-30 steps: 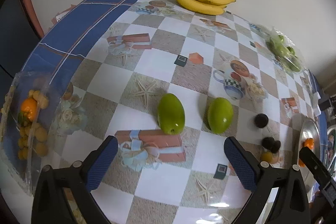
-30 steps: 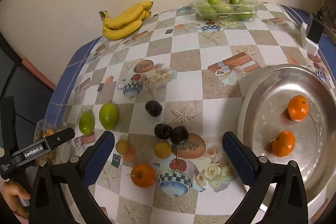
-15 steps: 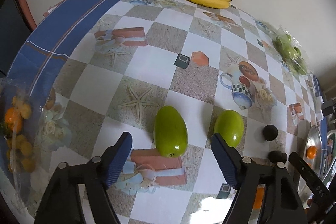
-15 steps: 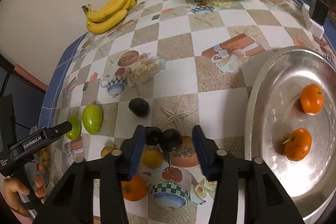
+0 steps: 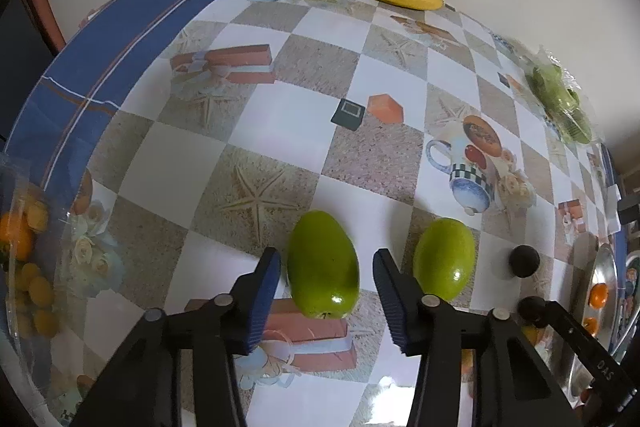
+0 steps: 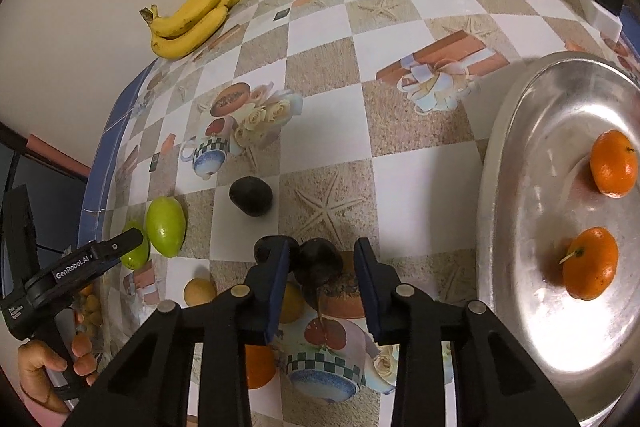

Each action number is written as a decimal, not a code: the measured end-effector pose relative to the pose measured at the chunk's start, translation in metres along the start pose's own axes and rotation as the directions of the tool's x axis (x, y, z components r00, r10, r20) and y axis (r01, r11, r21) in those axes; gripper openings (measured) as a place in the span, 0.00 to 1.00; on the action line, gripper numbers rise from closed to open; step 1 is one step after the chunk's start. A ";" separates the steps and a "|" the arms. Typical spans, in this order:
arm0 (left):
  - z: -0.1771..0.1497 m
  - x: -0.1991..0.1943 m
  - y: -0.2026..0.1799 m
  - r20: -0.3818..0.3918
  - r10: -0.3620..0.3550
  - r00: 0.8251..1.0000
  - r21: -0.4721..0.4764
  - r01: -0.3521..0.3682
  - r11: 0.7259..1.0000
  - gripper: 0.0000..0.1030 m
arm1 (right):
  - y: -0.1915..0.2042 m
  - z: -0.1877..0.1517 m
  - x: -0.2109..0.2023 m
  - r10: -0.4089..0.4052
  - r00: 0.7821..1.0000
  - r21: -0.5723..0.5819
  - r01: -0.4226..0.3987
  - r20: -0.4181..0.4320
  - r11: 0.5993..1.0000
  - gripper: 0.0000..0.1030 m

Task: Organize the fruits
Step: 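Grasp a green mango with the left tool while the right tool grasps a black plum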

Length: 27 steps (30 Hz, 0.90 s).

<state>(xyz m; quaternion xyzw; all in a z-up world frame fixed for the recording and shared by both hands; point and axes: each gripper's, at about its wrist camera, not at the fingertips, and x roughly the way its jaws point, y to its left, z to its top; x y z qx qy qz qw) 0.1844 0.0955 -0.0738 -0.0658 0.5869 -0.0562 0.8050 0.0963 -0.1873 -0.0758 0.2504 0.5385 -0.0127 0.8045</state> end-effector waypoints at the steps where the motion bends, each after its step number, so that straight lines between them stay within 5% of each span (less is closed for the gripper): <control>1: 0.000 0.002 0.001 -0.004 0.000 1.000 -0.005 0.000 1.000 0.47 | 0.000 0.000 0.001 0.002 1.000 0.003 -0.002 -0.002 1.000 0.30; 10: 0.004 0.010 0.002 -0.015 -0.002 1.000 -0.030 0.001 1.000 0.38 | -0.006 0.002 0.005 0.045 0.999 0.049 -0.044 -0.012 0.998 0.25; 27: 0.001 -0.003 0.014 0.015 0.033 0.999 -0.094 -0.032 0.995 0.38 | -0.017 0.006 -0.016 0.097 0.995 0.102 -0.100 0.030 0.990 0.24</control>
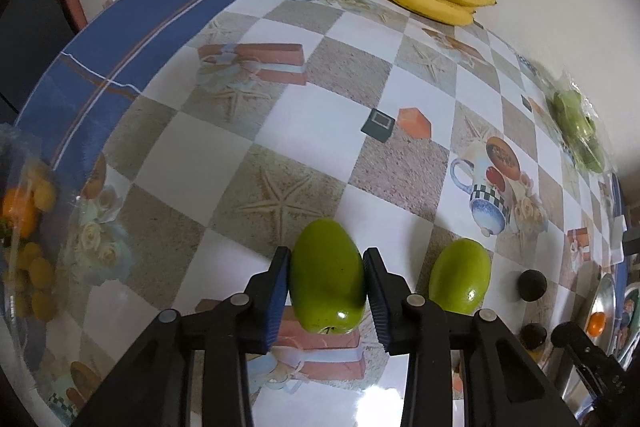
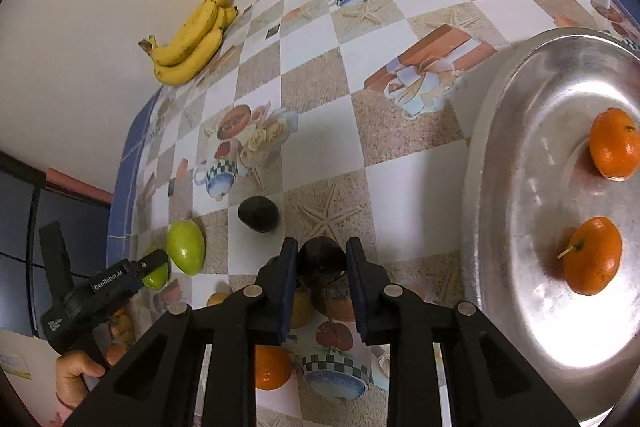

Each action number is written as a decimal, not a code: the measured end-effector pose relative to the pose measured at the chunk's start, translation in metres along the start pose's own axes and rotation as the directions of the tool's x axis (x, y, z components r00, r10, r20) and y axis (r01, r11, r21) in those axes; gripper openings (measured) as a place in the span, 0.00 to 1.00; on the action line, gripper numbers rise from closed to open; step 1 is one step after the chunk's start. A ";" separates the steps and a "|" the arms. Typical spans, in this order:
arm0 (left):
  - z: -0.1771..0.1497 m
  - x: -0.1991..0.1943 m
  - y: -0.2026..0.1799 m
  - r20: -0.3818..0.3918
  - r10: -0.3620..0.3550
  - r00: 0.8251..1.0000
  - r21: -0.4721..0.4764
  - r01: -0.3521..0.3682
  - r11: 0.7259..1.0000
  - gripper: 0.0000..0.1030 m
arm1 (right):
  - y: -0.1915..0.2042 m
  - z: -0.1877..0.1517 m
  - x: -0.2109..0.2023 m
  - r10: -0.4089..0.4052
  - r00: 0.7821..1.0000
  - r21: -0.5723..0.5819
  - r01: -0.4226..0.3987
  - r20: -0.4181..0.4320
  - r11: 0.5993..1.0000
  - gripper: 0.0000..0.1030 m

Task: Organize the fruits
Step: 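Carry the green mango and black plum with both tools over the steel bowl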

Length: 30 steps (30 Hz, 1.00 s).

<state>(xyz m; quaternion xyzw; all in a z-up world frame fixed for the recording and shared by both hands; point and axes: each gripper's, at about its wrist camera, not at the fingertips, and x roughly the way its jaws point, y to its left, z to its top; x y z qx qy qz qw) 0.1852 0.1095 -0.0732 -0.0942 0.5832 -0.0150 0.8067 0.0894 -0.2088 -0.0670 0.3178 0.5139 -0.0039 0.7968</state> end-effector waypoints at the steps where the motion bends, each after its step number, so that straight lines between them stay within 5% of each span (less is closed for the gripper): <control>1: 0.000 -0.003 0.000 0.004 0.003 1.000 -0.002 -0.003 1.000 0.38 | 0.000 0.000 -0.002 0.001 1.000 0.000 -0.001 0.004 1.000 0.24; 18: -0.011 -0.046 -0.015 0.055 0.034 0.998 -0.024 -0.033 0.999 0.38 | 0.007 -0.001 -0.061 0.013 0.994 -0.063 -0.006 0.107 0.998 0.24; 30: -0.034 -0.066 -0.069 0.061 0.006 0.998 0.027 -0.008 1.000 0.38 | -0.008 -0.015 -0.088 0.000 0.992 -0.063 0.009 0.129 0.998 0.24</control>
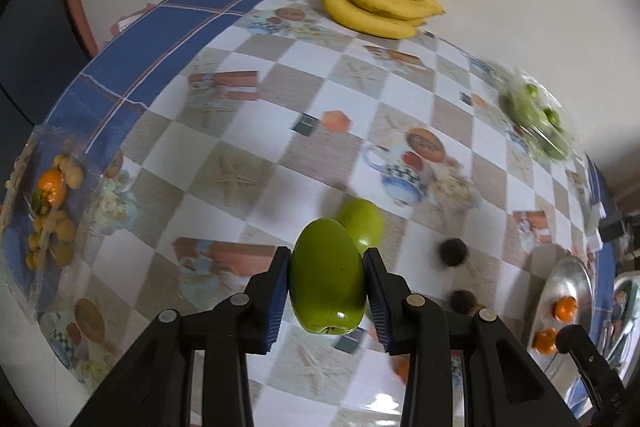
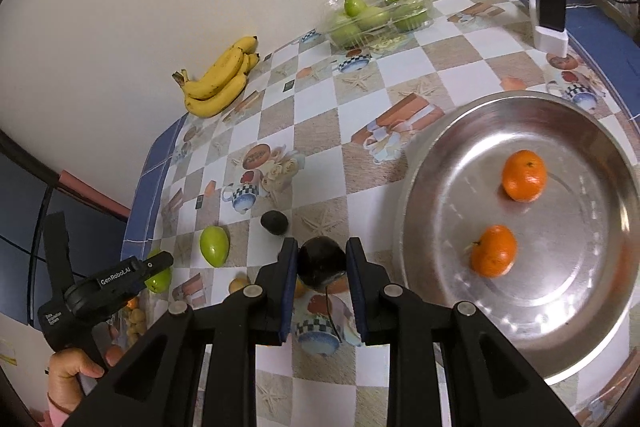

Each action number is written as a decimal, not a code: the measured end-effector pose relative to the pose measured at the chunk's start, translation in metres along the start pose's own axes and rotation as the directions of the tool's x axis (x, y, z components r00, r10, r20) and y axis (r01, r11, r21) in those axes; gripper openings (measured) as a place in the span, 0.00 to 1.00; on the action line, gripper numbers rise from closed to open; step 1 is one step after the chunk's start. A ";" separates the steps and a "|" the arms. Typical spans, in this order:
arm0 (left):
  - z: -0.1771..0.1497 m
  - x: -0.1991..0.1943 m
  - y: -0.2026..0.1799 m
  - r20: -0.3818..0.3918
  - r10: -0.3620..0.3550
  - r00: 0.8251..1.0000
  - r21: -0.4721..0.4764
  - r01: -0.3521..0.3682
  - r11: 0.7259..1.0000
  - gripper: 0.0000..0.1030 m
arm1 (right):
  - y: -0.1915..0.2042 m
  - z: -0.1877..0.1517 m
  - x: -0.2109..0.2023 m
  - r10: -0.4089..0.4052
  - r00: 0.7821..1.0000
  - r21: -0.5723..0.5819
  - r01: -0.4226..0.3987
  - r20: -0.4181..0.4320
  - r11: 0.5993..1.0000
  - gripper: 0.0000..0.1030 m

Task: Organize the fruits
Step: 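Carry the green mango and black plum with both tools over the steel bowl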

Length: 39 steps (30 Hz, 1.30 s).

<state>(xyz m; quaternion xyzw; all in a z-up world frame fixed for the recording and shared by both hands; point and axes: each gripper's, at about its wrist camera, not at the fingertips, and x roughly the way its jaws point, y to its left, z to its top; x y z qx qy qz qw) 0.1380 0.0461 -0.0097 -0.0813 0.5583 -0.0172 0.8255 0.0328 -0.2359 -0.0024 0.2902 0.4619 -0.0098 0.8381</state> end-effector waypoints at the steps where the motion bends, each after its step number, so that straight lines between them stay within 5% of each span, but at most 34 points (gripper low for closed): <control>1: -0.002 -0.001 -0.005 0.000 -0.006 1.000 0.002 0.006 1.000 0.38 | -0.002 0.000 -0.003 -0.005 1.000 0.005 0.005 0.002 1.000 0.24; 18: -0.059 -0.033 -0.137 -0.013 -0.093 0.996 0.188 0.094 0.978 0.38 | -0.071 0.009 -0.060 -0.023 0.995 0.112 0.012 0.097 0.994 0.24; 28: -0.091 -0.022 -0.208 -0.055 -0.140 0.989 0.309 0.151 0.939 0.38 | -0.109 0.018 -0.080 -0.182 0.974 0.120 0.166 0.134 0.979 0.25; 39: -0.102 0.020 -0.249 -0.074 -0.118 0.990 0.394 0.138 0.909 0.38 | -0.122 0.021 -0.054 -0.297 0.952 0.090 0.290 0.079 0.953 0.25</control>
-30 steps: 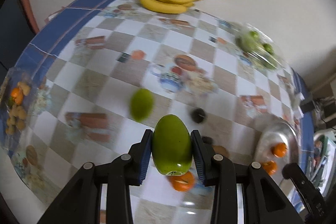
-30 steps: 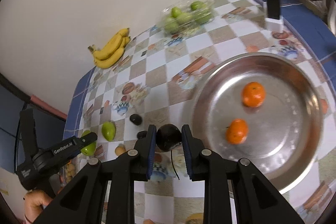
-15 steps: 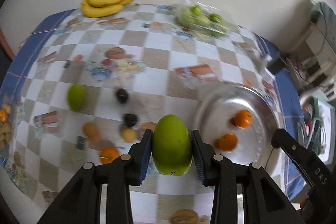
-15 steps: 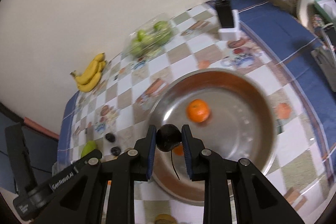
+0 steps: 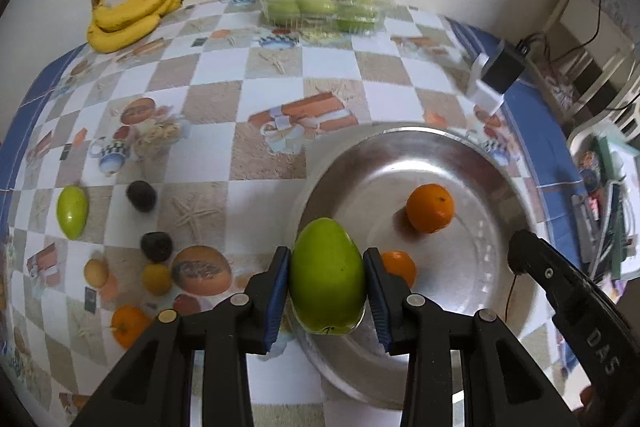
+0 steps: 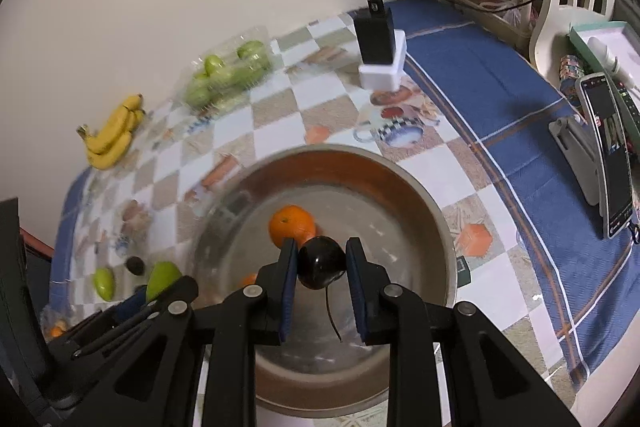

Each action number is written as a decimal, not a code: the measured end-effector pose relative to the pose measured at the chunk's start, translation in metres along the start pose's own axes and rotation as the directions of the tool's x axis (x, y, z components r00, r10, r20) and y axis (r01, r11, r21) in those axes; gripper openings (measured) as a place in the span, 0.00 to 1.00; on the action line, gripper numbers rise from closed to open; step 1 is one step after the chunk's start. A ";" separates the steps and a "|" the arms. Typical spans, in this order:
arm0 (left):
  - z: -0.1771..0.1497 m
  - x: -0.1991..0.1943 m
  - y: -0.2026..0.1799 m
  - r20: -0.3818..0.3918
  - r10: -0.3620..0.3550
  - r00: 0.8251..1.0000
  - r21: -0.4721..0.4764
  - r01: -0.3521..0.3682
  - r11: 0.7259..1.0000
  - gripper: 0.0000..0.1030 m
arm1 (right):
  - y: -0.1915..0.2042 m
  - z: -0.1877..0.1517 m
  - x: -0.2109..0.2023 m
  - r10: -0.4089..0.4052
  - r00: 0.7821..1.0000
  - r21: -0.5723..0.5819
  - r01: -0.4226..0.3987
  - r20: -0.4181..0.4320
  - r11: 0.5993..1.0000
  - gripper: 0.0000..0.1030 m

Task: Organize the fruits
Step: 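Carry the green mango and black plum with both tools over the steel bowl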

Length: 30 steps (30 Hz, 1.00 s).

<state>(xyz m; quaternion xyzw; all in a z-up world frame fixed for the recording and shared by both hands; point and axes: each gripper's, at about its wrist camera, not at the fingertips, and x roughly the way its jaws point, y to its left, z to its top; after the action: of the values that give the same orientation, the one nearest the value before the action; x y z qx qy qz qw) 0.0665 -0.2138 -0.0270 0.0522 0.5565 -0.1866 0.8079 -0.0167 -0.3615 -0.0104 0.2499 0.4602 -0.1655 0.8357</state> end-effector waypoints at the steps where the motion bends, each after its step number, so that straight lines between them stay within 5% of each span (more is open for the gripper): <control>1: 0.000 0.005 0.000 -0.004 -0.001 1.000 -0.002 0.001 1.000 0.38 | 0.001 -0.001 0.003 -0.004 1.000 -0.001 0.004 -0.009 1.000 0.25; 25: 0.000 0.033 -0.003 -0.016 -0.056 0.998 -0.020 0.055 0.998 0.40 | -0.001 -0.005 0.035 -0.088 0.992 -0.007 0.087 -0.089 0.996 0.26; 30: 0.000 0.029 -0.003 -0.009 -0.077 0.997 -0.022 0.076 0.997 0.52 | -0.003 -0.006 0.034 -0.089 0.992 0.002 0.090 -0.087 0.996 0.26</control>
<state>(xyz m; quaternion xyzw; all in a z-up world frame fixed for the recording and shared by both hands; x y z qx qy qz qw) 0.0743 -0.2236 -0.0530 0.0231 0.5642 -0.2111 0.7978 -0.0040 -0.3622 -0.0428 0.2387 0.5065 -0.1932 0.8057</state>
